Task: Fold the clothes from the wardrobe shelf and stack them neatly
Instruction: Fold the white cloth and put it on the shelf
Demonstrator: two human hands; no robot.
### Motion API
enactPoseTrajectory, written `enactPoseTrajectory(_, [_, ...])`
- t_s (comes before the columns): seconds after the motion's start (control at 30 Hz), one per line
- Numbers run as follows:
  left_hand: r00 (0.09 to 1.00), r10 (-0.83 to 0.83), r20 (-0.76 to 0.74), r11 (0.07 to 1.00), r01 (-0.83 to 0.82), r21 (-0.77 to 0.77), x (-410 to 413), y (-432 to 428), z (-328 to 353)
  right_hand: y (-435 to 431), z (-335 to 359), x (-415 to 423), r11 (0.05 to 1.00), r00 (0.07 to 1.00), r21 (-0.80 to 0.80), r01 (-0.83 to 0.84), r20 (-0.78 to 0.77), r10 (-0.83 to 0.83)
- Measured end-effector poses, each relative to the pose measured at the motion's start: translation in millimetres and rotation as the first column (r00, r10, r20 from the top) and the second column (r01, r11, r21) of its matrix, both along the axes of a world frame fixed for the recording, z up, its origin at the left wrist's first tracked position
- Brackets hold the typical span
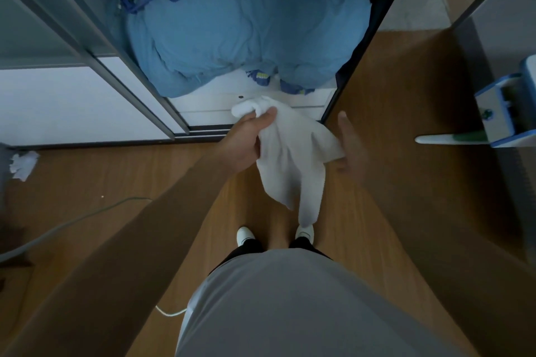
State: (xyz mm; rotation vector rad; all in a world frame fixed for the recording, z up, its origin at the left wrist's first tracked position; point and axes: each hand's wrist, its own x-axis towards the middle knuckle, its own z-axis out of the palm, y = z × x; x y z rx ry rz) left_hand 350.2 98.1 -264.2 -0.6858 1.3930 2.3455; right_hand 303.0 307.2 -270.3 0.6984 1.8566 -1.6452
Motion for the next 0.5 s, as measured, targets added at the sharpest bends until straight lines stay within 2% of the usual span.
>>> enactPoseTrajectory(0.07, [1.000,-0.011,0.005,0.999,0.011,0.032,-2,2,3,3,-9,16,0.984,0.998,-0.178,0.022,0.054,-0.013])
enactPoseTrajectory(0.13, [0.999,-0.033,0.013,0.999,0.033,-0.003,-4,1,5,5,-10,26,0.945,0.997,-0.320,-0.060,0.033,0.075])
enactPoseTrajectory(0.2, [0.998,-0.039,0.040,0.995,0.043,-0.087,-7,-1,7,8,-11,31,0.942,0.982,-0.283,-0.183,-0.096,0.162])
enactPoseTrajectory(0.3, [0.994,-0.036,0.106,0.973,0.059,-0.222,-10,-8,8,11,-8,29,0.972,0.962,-0.158,-0.175,-0.237,0.134])
enactPoseTrajectory(0.43, [0.980,-0.040,0.195,0.923,0.111,-0.369,-9,-20,5,10,9,19,0.984,0.938,0.013,-0.177,-0.301,0.172])
enactPoseTrajectory(0.5, [0.971,-0.052,0.233,0.928,0.133,-0.347,-6,-24,4,10,14,16,0.983,0.936,0.019,-0.183,-0.302,0.180])
